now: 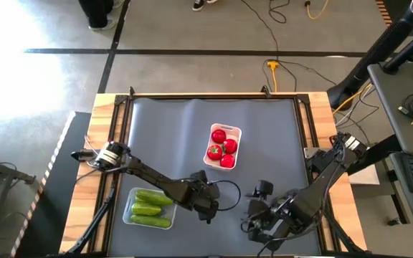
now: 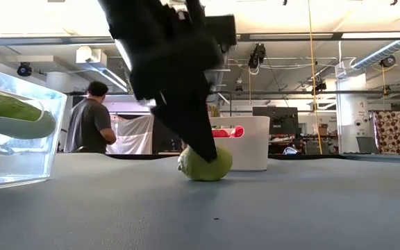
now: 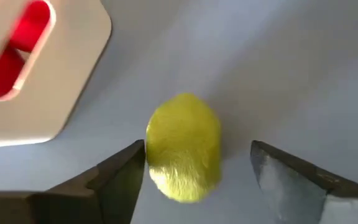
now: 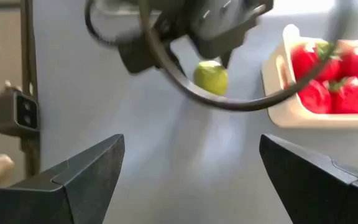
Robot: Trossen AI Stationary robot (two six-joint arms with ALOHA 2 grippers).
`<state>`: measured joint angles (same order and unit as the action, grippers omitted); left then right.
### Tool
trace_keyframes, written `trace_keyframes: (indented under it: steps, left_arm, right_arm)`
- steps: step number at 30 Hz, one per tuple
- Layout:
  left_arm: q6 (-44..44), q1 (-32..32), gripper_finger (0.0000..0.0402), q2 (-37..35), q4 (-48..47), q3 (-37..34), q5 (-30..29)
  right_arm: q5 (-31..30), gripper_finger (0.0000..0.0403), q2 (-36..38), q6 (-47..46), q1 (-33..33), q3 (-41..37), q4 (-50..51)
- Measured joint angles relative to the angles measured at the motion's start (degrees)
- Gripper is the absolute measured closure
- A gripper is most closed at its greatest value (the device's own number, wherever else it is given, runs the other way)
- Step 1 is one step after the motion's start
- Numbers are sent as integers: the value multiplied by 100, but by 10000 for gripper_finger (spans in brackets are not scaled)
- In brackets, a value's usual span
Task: Sort produce into baskets
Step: Put the lime into the black transparent bin
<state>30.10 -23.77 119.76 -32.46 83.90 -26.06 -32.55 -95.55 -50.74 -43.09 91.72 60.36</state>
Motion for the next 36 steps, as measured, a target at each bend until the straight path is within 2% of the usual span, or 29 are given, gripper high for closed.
trace_keyframes:
  steps: [3, 9, 12, 15, 19, 22, 26, 32, 36]
  left_arm:
    - [-169, -105, 112, -311, -264, 0, -16]
    - [-305, -276, 96, -1124, -1042, -77, -145]
    - [-184, -330, 95, -1548, -1803, -116, -464]
    - [285, -396, 95, -1940, -2833, -120, -791]
    - [1243, -526, 95, -2450, -4102, -127, -1138]
    - [2010, -704, 95, -2843, -4626, -230, -1311]
    - [2935, -974, 95, -3384, -4665, -621, -1381]
    - [4310, -1373, 95, -3937, -4530, -1296, -1356]
    - [4585, -1570, 95, -4204, -4188, -1544, -1376]
  right_arm:
    - [-20, 37, -244, 553, 72, 0, -237]
    - [8, 37, -757, 649, 501, -2, -518]
    - [381, 37, -991, 893, 798, -2, -908]
    - [715, 37, -1198, 1335, 1086, -2, -1368]
    - [856, 37, -1457, 1909, 1429, -2, -1834]
    - [917, 37, -1611, 2270, 1679, -2, -2081]
    - [1454, 37, -1824, 2642, 2053, -2, -2308]
    - [1781, 38, -2085, 3146, 2405, -4, -2340]
    - [2488, 57, -2310, 3184, 2561, -4, -2377]
